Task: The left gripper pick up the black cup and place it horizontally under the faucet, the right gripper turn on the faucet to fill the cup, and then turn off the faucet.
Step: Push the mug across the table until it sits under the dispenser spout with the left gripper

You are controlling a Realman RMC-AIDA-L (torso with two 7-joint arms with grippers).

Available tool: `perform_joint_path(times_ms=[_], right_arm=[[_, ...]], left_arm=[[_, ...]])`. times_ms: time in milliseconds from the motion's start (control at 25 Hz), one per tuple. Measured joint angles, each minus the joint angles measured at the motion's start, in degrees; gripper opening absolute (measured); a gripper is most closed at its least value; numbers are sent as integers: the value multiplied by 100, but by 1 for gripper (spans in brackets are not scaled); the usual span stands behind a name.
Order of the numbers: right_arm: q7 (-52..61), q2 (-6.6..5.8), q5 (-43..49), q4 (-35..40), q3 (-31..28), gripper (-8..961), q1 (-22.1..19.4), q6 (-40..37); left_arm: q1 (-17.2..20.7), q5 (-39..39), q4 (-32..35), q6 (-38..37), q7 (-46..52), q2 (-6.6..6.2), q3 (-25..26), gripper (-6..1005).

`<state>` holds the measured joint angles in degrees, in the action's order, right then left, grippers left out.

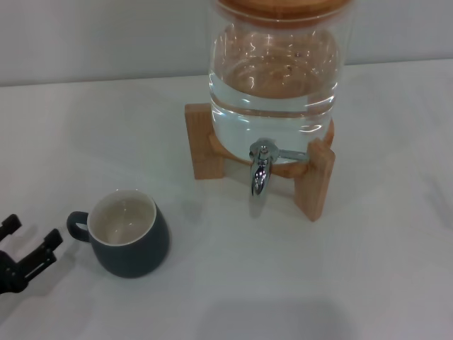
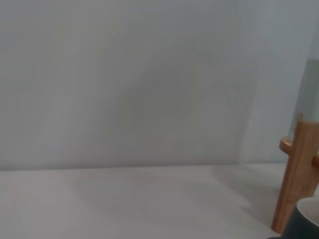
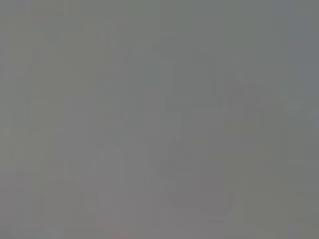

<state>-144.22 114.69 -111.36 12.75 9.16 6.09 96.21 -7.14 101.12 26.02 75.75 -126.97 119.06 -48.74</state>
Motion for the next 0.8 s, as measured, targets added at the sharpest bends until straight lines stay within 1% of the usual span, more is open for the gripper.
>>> perform_joint_path(times_ms=[360, 800], right_arm=[[0, 11, -1, -1, 34, 769, 75, -11], [0, 15, 1, -23, 34, 769, 108, 34]], left_arm=[[-250, -155, -154, -208, -112, -3, -4, 879], [-468, -217, -159, -372, -110, -6, -4, 880]])
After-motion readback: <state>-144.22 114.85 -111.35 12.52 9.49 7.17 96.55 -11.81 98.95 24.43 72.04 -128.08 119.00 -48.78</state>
